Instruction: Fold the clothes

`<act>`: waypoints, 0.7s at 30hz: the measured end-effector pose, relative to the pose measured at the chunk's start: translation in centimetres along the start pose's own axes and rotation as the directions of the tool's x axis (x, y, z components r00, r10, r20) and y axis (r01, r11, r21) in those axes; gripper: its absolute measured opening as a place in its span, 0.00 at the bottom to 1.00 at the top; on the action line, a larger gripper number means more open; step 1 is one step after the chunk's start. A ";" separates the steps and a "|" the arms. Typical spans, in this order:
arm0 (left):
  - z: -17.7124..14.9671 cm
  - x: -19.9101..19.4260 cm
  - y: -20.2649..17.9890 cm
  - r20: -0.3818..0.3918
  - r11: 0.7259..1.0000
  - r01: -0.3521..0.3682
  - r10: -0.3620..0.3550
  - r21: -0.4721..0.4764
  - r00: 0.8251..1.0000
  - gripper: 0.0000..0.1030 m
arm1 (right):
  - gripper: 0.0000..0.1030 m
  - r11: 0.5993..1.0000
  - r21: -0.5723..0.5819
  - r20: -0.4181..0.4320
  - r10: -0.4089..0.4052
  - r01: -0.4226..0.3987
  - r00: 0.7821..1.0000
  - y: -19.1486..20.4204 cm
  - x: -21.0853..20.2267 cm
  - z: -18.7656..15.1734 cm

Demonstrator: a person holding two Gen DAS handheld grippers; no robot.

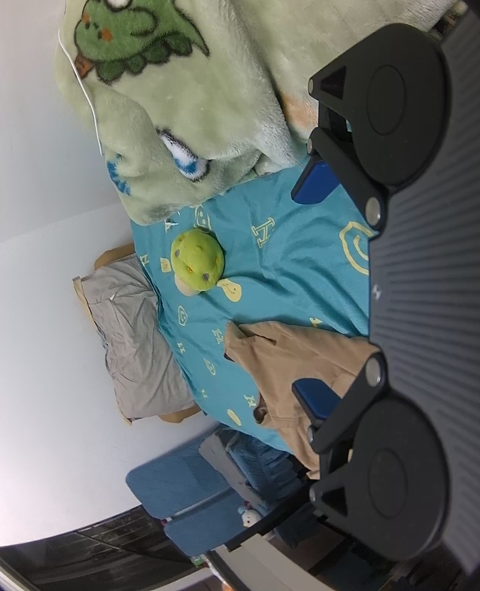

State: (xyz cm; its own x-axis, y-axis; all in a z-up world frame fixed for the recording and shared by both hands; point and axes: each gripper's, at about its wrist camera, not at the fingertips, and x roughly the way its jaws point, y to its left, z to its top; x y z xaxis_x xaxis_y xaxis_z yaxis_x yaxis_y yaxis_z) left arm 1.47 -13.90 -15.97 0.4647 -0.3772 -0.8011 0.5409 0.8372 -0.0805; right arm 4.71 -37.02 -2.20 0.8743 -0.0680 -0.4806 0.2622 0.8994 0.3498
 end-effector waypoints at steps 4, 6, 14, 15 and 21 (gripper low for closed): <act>0.6 -2.9 2.3 0.053 0.992 0.086 -0.081 -0.097 0.995 0.11 | 1.00 1.000 -0.018 -0.014 -0.001 0.001 1.000 0.3 0.2 -0.3; 0.9 -5.0 4.1 0.070 0.977 0.139 -0.129 -0.162 0.989 0.11 | 1.00 1.000 -0.017 -0.015 0.002 -0.002 1.000 0.3 0.1 -0.4; -0.6 -9.8 10.4 -0.098 0.972 0.078 -0.102 -0.223 0.990 0.09 | 1.00 1.000 -0.011 -0.021 0.013 -0.013 1.000 0.5 0.3 -0.4; -1.1 -9.2 10.7 -0.150 0.980 0.034 -0.064 -0.196 0.987 0.09 | 1.00 1.000 -0.014 -0.022 0.015 -0.015 1.000 0.7 0.3 -0.4; -2.6 -6.4 11.6 -0.317 0.987 -0.043 -0.009 -0.155 0.949 0.08 | 1.00 0.998 -0.063 -0.038 0.014 -0.017 0.999 1.9 0.4 -1.0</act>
State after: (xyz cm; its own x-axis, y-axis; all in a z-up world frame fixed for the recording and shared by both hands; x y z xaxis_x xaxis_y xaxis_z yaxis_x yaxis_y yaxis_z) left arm 2.98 -0.72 -13.27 0.2140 -0.2400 -0.9469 0.4051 0.9039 -0.1376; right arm 5.18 -34.90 -2.52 0.8617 -0.0384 -0.5060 0.2211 0.9260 0.3061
